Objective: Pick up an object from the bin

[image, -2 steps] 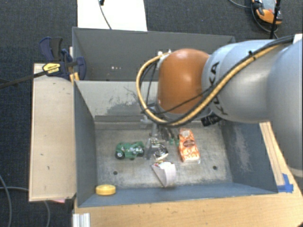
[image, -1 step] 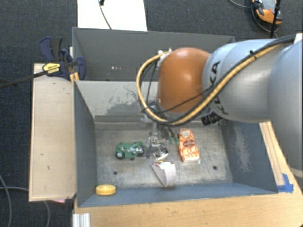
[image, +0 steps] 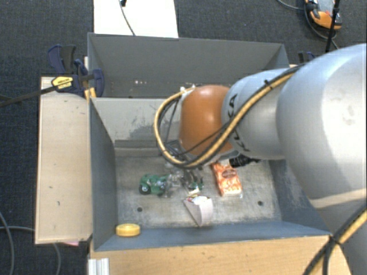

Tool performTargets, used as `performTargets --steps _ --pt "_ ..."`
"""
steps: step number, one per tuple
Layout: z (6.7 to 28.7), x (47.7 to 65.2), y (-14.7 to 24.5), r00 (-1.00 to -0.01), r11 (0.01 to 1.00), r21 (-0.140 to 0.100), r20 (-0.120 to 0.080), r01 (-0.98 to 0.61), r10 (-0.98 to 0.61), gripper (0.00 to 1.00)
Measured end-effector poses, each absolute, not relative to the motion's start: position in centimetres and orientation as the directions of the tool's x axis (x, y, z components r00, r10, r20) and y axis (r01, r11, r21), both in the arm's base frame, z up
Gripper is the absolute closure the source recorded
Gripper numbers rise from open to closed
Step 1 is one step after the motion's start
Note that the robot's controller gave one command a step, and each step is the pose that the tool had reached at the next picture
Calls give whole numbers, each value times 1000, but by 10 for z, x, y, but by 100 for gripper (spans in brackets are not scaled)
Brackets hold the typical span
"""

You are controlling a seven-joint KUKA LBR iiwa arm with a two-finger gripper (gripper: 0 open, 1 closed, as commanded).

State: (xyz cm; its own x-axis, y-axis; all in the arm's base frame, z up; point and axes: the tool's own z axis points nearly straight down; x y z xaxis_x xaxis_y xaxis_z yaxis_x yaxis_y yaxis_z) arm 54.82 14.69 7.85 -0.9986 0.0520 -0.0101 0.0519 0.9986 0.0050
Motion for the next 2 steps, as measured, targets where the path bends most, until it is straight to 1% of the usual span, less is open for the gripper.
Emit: performTargets --steps 1,2 --pt "79 548 147 -999 999 5 -10 53 53 100" --pt "126 543 154 -999 999 0 0 39 39 100"
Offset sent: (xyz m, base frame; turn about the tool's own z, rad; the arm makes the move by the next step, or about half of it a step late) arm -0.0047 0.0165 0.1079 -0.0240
